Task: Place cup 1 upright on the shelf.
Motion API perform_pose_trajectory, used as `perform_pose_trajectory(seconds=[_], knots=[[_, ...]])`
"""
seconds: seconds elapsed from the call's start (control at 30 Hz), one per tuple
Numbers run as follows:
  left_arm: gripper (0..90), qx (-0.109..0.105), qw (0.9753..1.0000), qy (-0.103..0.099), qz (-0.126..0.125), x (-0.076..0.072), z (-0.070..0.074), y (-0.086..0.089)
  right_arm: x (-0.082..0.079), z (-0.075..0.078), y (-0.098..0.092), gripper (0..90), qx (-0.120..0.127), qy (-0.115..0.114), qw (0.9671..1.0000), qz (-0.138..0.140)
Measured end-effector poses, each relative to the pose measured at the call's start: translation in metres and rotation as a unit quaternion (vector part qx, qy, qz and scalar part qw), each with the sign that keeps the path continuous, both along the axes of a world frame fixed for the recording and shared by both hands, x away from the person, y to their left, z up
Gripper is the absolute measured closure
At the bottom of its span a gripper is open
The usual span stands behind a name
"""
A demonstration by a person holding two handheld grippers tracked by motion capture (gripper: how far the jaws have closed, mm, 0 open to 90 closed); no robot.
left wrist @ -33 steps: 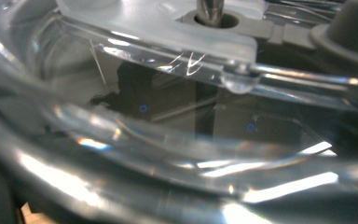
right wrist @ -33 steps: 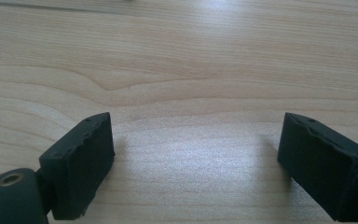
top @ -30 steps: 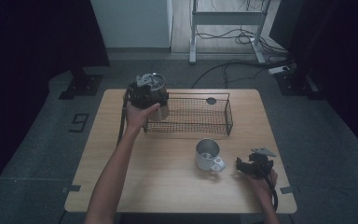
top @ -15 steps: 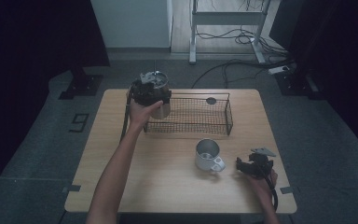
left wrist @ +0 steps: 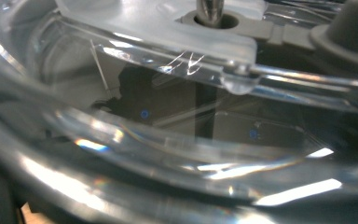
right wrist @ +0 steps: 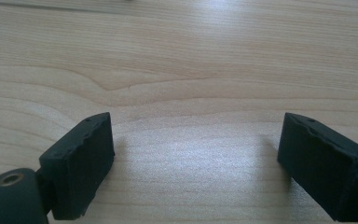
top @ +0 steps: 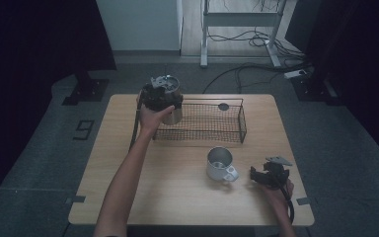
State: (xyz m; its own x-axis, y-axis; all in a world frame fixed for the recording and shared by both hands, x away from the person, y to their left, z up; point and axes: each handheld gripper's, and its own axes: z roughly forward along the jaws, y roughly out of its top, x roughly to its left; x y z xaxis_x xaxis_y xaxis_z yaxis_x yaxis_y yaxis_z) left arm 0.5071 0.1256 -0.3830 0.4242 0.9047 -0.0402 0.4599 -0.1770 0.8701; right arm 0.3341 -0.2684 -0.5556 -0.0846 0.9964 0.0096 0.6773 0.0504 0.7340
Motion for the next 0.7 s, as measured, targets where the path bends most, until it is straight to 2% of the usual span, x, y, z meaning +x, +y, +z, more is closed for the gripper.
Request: perform_pose_trajectory(seconds=[0.7], knots=[[4.0,0.004,0.9998,0.018,0.013,0.018,-0.024,-0.004,0.0,0.0,0.0,10.8,0.001,-0.001,1.0,-0.001]])
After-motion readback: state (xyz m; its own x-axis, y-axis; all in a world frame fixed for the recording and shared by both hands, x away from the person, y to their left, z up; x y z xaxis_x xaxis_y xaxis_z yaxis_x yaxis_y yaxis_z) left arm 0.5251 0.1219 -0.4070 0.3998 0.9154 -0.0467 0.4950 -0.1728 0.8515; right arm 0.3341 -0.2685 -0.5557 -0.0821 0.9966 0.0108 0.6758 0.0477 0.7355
